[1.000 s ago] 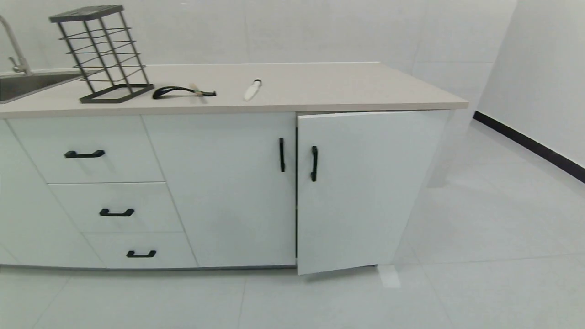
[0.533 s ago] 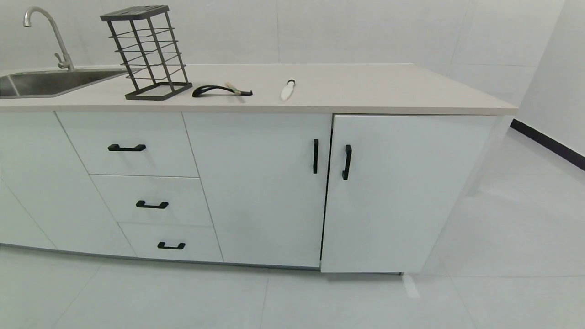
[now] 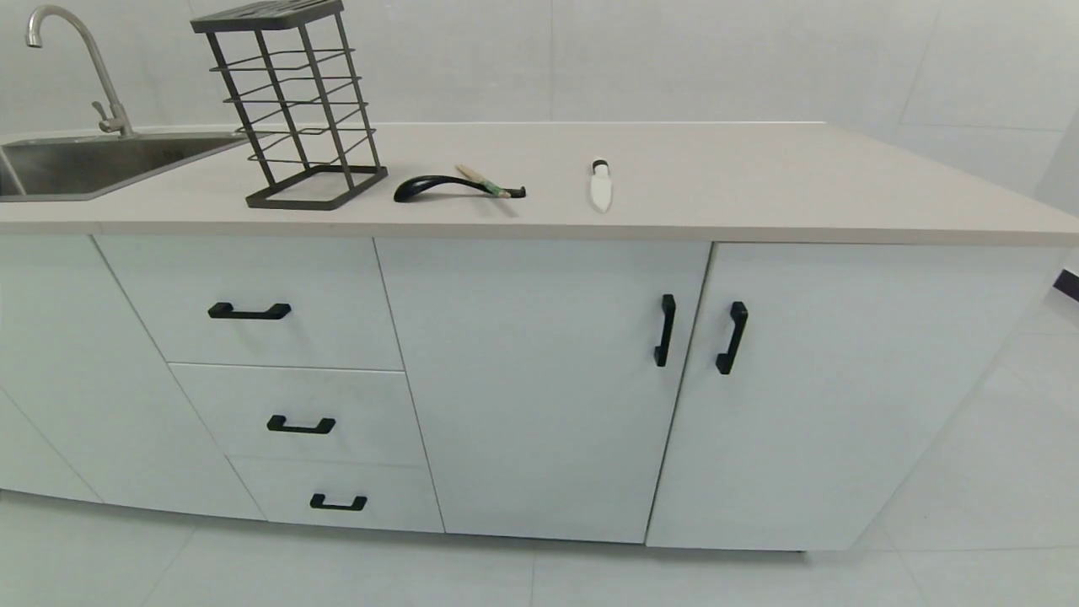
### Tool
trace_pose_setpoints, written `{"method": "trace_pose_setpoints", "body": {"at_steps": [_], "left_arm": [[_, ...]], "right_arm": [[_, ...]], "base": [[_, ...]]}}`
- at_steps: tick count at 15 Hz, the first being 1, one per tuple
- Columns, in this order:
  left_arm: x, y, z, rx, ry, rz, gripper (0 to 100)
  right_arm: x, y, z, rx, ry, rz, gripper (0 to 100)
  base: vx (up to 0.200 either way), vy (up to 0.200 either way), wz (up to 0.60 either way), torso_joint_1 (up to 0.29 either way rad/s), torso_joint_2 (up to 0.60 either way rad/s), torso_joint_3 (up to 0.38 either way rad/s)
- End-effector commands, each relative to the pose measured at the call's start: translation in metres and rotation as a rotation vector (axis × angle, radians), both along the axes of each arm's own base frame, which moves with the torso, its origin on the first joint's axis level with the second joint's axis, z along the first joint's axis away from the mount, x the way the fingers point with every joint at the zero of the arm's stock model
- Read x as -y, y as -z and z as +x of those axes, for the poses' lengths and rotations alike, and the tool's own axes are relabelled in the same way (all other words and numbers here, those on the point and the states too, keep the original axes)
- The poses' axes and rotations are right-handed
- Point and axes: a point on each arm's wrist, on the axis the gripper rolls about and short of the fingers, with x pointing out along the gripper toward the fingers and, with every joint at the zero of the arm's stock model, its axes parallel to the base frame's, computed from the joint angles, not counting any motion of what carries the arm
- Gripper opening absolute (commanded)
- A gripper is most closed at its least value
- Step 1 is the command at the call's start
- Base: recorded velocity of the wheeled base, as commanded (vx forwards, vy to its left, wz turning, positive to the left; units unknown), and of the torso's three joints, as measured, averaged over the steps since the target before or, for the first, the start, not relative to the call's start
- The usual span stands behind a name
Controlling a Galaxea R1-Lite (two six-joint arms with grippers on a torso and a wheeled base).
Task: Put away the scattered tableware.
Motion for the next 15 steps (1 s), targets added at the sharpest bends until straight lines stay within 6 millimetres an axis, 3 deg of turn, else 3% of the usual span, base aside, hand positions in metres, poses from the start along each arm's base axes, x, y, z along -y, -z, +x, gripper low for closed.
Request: {"method": "trace_pose_setpoints", "body": {"at_steps": [1,3,6,10,15], "left_arm": [[0.0000,-0.0002,0.0001,0.000,0.000,0.000,100],[0.0000,-0.0002,0.0001,0.000,0.000,0.000,100],[0.0000,-0.0002,0.0001,0.000,0.000,0.001,100],[0.0000,0.0000,0.0001,-0.002,0.000,0.003,100],[0.0000,0.0000,0.0001,-0.002,0.000,0.003,100]], "right_arm": [[0.0000,-0.0002,0.0003,-0.003,-0.002,-0.001,0],[0.0000,-0.0002,0.0003,-0.003,-0.002,-0.001,0],[0.0000,-0.0002,0.0003,-0.001,0.000,-0.007,0],[0.0001,0.0002,0.0004,-0.002,0.005,-0.014,0],[0.0001,0.0000,0.0004,0.000,0.005,-0.017,0]], "base": [[0.000,0.200,0.00,0.007,0.00,0.002],[0.000,0.200,0.00,0.005,0.00,0.002],[-0.200,0.200,0.00,0.007,0.01,0.001],[0.000,0.000,0.00,0.000,0.00,0.000],[0.000,0.000,0.60,0.002,0.00,0.002]]}}
